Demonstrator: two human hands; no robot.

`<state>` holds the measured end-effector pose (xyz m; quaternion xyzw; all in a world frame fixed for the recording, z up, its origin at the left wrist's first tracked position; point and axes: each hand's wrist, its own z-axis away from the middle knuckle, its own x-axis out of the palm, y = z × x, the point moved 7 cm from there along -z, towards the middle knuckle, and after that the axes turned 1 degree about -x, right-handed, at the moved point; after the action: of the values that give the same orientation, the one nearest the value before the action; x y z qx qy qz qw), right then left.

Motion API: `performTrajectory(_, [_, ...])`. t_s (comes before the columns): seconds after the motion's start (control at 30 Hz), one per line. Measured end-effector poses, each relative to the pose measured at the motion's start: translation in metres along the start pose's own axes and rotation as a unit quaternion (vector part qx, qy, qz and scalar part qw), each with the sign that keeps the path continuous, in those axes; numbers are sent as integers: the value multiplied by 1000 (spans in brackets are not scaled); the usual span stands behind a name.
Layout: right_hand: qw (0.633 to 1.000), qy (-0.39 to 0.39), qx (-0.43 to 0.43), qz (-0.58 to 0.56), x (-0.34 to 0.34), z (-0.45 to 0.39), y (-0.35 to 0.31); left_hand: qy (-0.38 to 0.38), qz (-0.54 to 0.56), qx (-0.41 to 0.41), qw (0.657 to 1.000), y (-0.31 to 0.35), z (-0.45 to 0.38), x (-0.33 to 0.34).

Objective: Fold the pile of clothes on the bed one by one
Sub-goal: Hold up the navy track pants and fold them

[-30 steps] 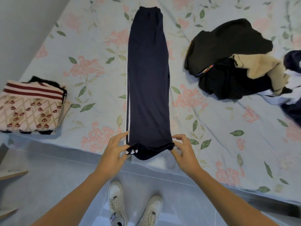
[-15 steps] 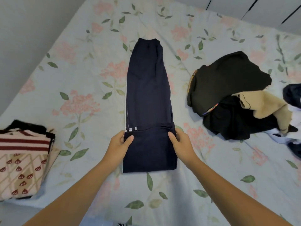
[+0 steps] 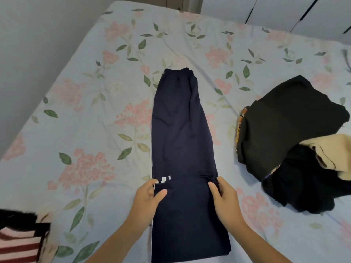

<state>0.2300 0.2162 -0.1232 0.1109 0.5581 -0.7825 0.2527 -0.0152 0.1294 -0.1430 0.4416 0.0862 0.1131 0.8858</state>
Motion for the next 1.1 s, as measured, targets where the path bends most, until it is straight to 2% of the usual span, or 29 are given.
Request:
performTrajectory(0.17, [997, 6, -66, 29, 0, -75, -57, 2, -16, 64, 998, 81, -67, -7])
performTrajectory(0.3, [995, 48, -92, -14, 3, -180, -106, 16, -68, 138, 988, 166, -151, -17])
performTrajectory(0.43, [993, 60, -90, -52, 5, -258, -147, 54, -34, 162, 985, 223, -210, -27])
performTrajectory(0.5, [995, 49, -51, -67, 6, -275, -144, 72, -18, 128, 989, 217, -222, -29])
performTrajectory(0.57, [999, 33, -2, -41, 7, -278, -127, 48, -30, 68, 996, 193, -226, -24])
performTrajectory(0.63, [1000, 13, 7, 7, 10, -270, -112, 16, -68, 32, 997, 166, -226, -19])
performTrajectory(0.73, [996, 17, -43, 70, 11, -267, -113, 38, -68, 74, 994, 161, -232, -20])
performTrajectory(0.9, [986, 75, -125, 77, -3, -312, -170, 112, -52, 172, 977, 226, -268, -29])
performTrajectory(1.0, [995, 57, -84, 14, -11, -334, -180, 130, -51, 175, 975, 240, -279, -29])
performTrajectory(1.1, [998, 23, 3, 60, -7, -308, -137, 153, -88, 99, 979, 195, -258, -31])
